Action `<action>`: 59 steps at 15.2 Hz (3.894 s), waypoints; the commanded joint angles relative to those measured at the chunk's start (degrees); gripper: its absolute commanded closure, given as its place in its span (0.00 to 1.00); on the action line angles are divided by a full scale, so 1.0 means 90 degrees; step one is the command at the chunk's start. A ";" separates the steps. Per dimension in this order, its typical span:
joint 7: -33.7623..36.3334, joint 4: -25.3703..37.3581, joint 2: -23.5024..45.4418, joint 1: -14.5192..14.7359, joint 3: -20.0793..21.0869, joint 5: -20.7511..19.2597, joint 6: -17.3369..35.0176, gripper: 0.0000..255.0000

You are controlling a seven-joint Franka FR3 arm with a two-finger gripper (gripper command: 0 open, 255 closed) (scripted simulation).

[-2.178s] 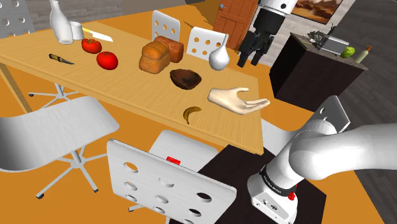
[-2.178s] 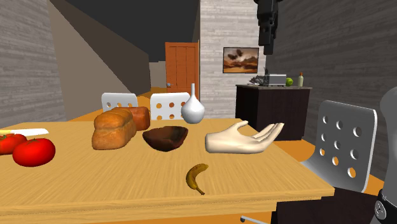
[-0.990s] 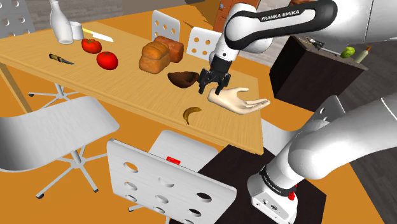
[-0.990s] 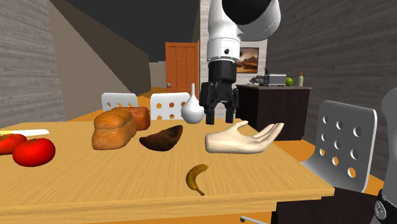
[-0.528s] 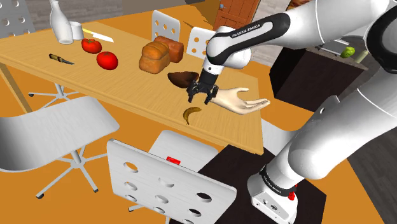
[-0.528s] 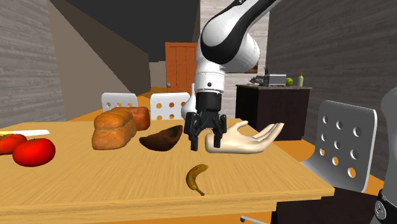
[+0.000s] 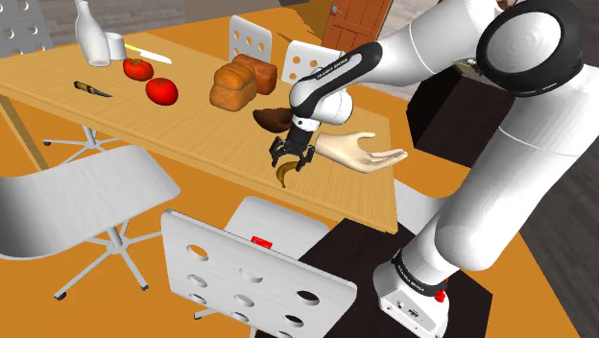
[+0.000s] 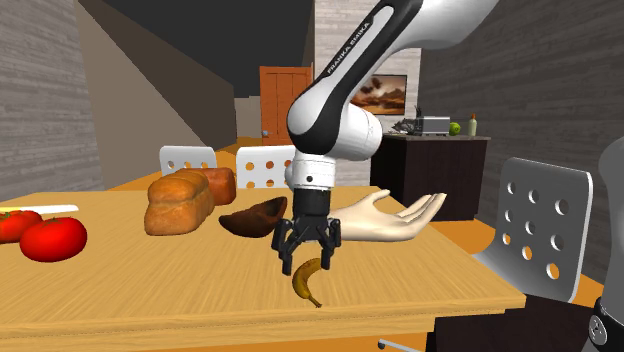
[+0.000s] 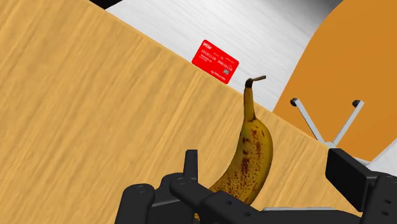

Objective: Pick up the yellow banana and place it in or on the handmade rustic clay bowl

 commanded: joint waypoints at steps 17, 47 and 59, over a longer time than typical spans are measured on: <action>-0.0162 -0.0035 0.0467 0.0060 0.0137 0.0302 0.0506 1.00; 0.0790 0.0314 -0.1135 0.0055 -0.0040 -0.0528 -0.1325 1.00; 0.0846 0.1420 -0.0864 -0.0082 -0.0186 -0.0716 -0.2193 1.00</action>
